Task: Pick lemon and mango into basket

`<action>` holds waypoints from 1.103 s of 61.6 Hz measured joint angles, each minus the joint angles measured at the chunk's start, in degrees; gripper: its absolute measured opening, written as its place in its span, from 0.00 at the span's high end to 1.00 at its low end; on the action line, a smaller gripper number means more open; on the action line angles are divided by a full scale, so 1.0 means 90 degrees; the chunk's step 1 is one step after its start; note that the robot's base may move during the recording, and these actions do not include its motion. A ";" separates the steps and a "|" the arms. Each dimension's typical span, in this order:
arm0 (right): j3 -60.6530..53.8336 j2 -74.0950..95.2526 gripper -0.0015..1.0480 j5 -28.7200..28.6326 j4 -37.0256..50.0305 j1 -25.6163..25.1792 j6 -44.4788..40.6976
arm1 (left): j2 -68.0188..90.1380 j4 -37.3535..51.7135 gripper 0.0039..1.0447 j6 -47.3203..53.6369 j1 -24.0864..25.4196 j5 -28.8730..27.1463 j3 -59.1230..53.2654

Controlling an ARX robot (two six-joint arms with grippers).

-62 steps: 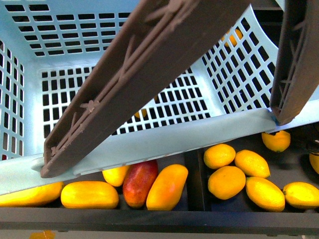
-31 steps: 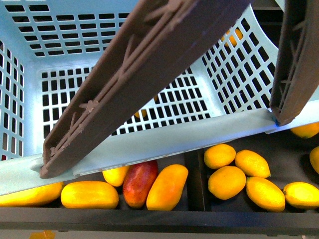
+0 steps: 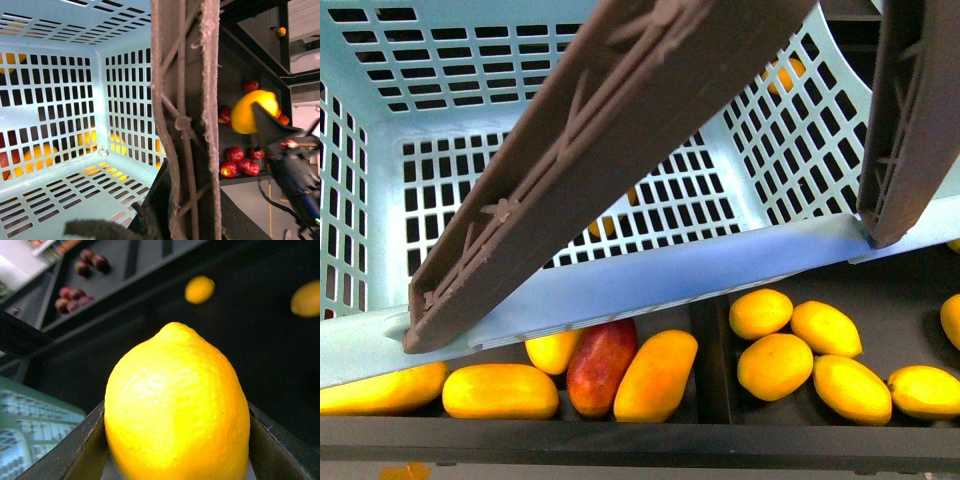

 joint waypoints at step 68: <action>-0.0097 -0.0612 0.08 0.2006 -0.0083 0.2759 0.0393 | 0.0015 -0.0002 0.95 -0.0002 0.0000 0.0034 0.0000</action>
